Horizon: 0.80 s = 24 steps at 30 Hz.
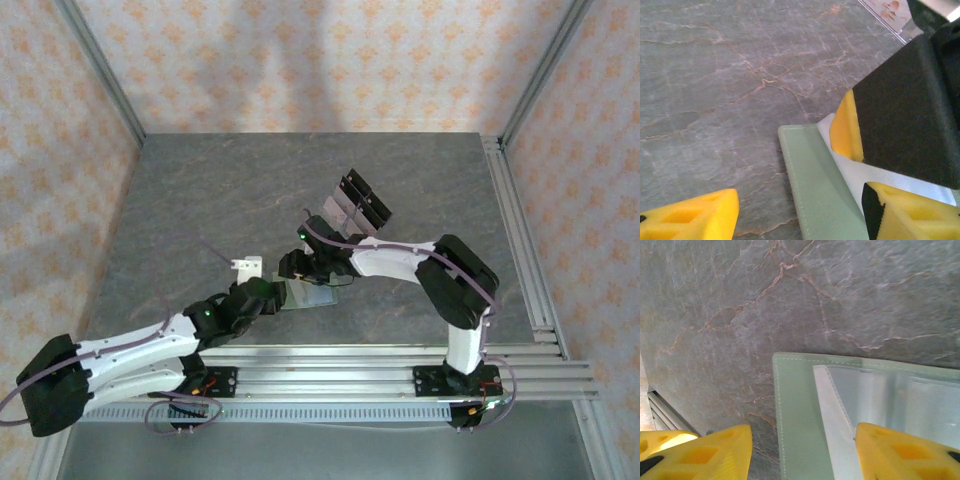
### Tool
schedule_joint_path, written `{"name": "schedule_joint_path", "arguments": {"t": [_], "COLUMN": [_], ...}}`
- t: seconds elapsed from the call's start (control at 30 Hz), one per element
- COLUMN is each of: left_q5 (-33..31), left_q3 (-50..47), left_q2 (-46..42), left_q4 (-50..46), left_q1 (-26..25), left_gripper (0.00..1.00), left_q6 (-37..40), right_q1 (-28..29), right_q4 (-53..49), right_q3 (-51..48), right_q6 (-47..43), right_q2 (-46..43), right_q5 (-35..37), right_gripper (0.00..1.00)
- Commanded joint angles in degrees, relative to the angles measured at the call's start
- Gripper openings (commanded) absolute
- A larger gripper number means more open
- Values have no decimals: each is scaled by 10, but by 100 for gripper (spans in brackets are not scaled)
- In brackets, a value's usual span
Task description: Put the credit cards into the card holder
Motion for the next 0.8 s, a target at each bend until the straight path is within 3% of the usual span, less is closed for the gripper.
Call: {"name": "schedule_joint_path", "arguments": {"t": [0.0,0.4,0.77], "left_q5": [-38,-39,-35], "left_q3": [-14,-12,-8], "left_q2": [-22,-43,-31], "left_q4": [-50,-63,-58], "left_q1": [11,18,22], "left_gripper": [68,68,68], "left_q6": [-23,-29,-22], "right_q1": [11,35,34], "right_q4": [6,-2,-131], "right_q3": [25,94,47], "right_q6": [11,11,-73], "right_q2": [17,34,-58], "right_q5": [-6,-24,124], "right_gripper": [57,57,58]}}
